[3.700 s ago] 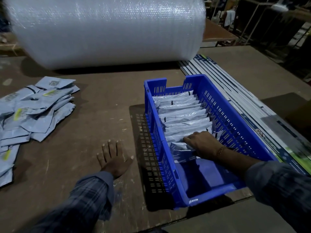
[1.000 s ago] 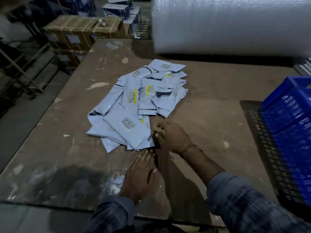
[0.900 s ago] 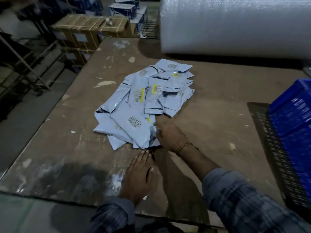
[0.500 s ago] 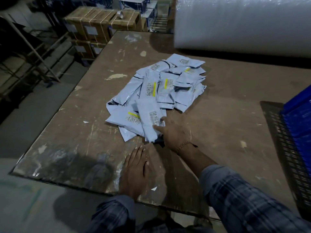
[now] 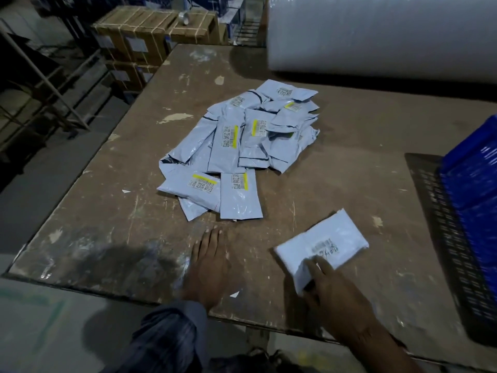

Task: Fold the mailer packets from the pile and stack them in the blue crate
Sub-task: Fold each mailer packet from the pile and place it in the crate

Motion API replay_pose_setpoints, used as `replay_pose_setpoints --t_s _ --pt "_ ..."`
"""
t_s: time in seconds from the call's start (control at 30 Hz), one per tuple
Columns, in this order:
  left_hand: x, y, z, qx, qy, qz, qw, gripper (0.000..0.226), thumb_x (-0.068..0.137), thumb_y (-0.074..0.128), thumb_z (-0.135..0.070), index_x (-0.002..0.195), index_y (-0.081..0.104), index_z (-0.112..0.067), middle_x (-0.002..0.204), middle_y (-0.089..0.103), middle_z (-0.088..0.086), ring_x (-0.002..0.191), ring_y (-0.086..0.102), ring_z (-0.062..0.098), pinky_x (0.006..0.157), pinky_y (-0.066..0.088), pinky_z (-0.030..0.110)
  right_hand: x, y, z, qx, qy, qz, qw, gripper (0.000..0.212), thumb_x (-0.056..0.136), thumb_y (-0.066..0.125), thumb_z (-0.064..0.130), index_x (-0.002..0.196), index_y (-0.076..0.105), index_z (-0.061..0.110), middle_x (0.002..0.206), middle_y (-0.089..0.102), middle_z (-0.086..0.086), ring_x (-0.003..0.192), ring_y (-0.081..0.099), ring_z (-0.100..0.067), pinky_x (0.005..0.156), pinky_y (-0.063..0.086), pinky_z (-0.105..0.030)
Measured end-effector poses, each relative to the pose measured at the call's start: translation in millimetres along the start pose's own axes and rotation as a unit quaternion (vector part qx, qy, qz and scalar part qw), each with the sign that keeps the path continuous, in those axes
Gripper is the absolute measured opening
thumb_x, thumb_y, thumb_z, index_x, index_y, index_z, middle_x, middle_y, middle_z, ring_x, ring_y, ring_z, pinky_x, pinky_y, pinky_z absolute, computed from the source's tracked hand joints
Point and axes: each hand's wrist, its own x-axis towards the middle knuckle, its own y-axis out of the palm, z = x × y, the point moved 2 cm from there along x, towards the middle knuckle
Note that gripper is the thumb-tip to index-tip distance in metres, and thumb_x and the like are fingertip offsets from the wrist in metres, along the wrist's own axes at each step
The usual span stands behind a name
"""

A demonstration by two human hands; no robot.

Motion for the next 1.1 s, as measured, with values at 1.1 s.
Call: replay_pose_setpoints --t_s 1.1 --pt "17 6 -134 -0.095 0.14 0.023 0.985 0.064 0.113 0.008 -0.043 0.169 0.02 -0.014 0.177 0.012 0.007 0.164 0.008 0.027 0.13 0.022 0.05 36 51 -48 -0.027 0.008 -0.226 0.974 0.064 0.107 0.029 0.054 0.165 0.023 0.029 0.172 0.014 -0.013 0.159 0.006 -0.035 0.129 0.003 -0.048"
